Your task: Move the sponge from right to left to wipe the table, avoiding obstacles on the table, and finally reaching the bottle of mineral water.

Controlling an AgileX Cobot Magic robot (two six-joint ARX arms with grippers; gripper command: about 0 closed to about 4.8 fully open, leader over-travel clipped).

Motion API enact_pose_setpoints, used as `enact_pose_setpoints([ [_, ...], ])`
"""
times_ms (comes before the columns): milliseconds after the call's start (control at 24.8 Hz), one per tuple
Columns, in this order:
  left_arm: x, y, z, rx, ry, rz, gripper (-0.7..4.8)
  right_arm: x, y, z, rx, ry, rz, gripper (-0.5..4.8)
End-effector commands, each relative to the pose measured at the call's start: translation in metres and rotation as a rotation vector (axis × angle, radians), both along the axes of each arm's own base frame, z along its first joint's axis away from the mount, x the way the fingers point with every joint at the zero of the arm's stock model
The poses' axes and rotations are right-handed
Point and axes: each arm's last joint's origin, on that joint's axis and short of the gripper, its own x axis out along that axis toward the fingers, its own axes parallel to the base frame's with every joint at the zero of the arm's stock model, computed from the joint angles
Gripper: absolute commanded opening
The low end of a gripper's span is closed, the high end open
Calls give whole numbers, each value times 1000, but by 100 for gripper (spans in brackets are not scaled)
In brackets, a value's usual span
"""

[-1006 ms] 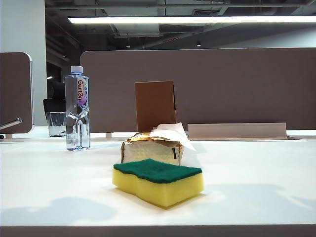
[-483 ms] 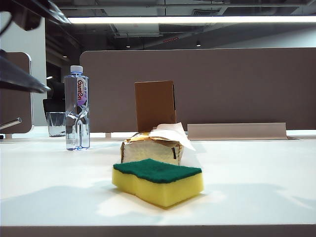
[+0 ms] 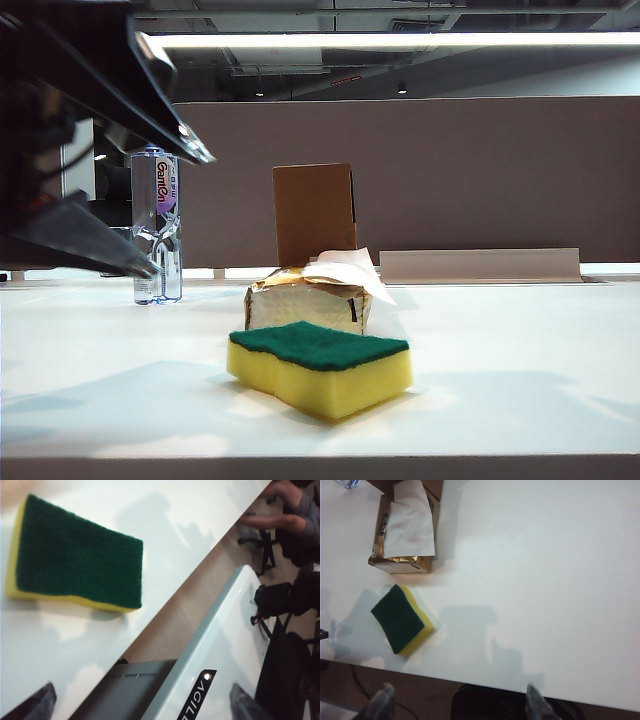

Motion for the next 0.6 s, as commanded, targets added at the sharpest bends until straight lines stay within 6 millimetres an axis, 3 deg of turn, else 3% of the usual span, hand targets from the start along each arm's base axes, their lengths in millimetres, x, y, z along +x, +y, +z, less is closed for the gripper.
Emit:
enact_pose_setpoints([
  [40, 6, -10, -6, -4, -10, -32, 479, 0, 0, 3, 0, -20, 3, 336],
  [604, 31, -31, -44, 11, 37, -29, 479, 0, 0, 3, 0, -20, 4, 333],
])
